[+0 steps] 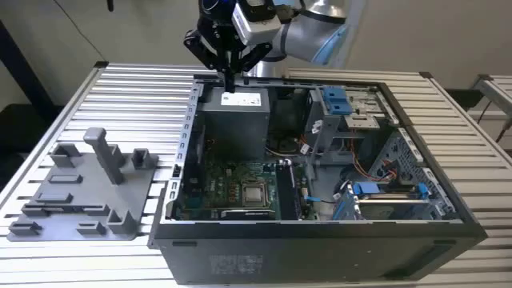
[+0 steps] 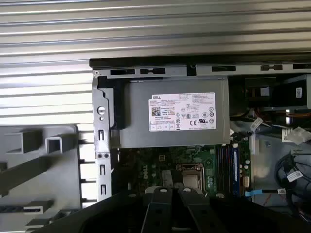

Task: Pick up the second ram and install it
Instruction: 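Reach for the second ram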

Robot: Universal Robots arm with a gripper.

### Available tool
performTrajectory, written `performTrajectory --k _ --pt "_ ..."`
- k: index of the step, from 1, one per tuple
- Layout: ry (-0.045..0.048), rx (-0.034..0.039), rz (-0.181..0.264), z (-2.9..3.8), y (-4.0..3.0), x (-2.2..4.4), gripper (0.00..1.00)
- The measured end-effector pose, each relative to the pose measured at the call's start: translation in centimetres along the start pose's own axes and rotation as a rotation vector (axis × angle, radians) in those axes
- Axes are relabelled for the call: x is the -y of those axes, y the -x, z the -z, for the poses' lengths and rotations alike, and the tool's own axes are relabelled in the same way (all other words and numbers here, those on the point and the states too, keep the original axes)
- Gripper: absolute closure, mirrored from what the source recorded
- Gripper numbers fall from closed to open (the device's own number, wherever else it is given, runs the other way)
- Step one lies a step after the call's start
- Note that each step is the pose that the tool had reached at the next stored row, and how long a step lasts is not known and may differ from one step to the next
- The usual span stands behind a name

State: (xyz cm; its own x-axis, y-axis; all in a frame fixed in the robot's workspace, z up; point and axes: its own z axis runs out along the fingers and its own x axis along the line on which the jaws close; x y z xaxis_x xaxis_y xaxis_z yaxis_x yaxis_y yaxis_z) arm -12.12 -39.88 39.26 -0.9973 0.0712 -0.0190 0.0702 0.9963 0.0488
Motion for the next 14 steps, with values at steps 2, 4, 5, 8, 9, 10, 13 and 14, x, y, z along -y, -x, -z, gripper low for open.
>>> performTrajectory --k 2,4,5,8,9,10,13,14 --pt "0.0000 0.0000 0.000 0.00 0.00 0.00 0.89" --pt "0.0000 0.0000 0.000 0.00 0.00 0.00 0.89" --pt "-0.0001 0.0000 0.000 0.00 0.00 0.00 0.89" --pt "-0.0001 -0.0001 0.000 0.00 0.00 0.00 0.89" --pt "-0.0001 0.0000 0.000 0.00 0.00 0.00 0.89" --pt "-0.0001 -0.0001 0.000 0.01 0.00 0.00 0.89" --pt "0.0000 0.0000 0.000 0.00 0.00 0.00 0.89" --pt "-0.0001 -0.0001 0.000 0.00 0.00 0.00 0.89"
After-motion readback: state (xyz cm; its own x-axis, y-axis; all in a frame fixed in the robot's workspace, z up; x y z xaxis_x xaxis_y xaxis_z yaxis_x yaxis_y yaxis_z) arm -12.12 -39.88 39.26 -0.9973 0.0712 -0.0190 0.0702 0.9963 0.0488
